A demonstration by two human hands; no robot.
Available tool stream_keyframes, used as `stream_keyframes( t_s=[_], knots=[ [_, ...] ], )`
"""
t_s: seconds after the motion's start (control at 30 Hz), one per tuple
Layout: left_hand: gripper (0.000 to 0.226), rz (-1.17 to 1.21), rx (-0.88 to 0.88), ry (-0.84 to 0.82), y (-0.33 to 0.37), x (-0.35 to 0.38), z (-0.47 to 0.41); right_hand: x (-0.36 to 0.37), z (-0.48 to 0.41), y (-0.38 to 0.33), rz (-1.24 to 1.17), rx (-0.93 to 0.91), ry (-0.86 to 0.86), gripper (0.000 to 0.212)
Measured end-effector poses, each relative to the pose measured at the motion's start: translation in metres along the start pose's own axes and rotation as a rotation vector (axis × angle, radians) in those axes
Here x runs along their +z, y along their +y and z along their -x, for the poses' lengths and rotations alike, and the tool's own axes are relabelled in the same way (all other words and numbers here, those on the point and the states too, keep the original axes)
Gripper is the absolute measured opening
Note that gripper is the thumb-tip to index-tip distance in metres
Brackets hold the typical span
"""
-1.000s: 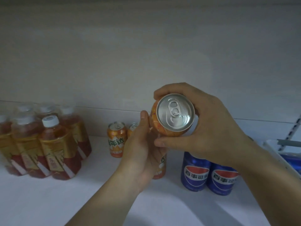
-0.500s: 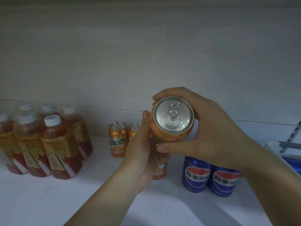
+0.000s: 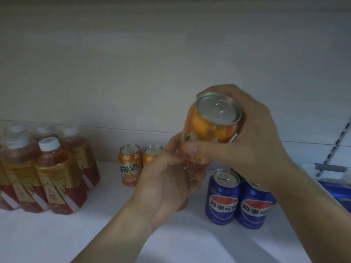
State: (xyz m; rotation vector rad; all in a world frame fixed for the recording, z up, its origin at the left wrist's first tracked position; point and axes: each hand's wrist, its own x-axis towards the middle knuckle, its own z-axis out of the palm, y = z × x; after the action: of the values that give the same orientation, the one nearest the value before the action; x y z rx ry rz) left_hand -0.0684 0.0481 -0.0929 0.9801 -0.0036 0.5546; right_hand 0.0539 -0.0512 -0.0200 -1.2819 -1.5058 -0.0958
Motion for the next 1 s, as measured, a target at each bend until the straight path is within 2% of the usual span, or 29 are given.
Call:
stream_keyframes(
  t_s=[0.1, 0.2, 0.3, 0.47, 0.63, 0.83, 1.0],
  knots=[
    [0.07, -0.145, 0.087, 0.043, -0.007, 0.004, 0.0, -0.003, 0.001, 0.006, -0.097, 0.083, 0.152, 0.069],
    [0.075, -0.235, 0.29, 0.178, -0.013, 0.012, -0.003, -0.003, -0.001, 0.005, -0.137, 0.184, 0.213, 0.054],
    [0.075, -0.245, 0.491, 0.22, -0.009, 0.017, -0.002, -0.002, -0.001, 0.008, -0.113, 0.32, 0.199, 0.043],
    [0.07, -0.36, 0.685, 0.278, -0.003, 0.029, 0.004, 0.001, 0.0, 0.013, -0.115, 0.654, 0.103, 0.051],
    [0.075, -0.426, 0.74, 0.282, 0.003, 0.034, 0.007, 0.001, 0.001, 0.015, -0.277, 0.867, 0.023, 0.064],
    [0.074, -0.433, 0.726, 0.27, 0.007, 0.04, 0.011, -0.001, 0.002, 0.017, -0.366, 0.931, -0.034, 0.069],
    [0.07, -0.464, 0.704, 0.28, 0.009, 0.031, 0.013, -0.002, 0.0, 0.02, -0.379, 0.935, -0.024, 0.059]
  ],
)
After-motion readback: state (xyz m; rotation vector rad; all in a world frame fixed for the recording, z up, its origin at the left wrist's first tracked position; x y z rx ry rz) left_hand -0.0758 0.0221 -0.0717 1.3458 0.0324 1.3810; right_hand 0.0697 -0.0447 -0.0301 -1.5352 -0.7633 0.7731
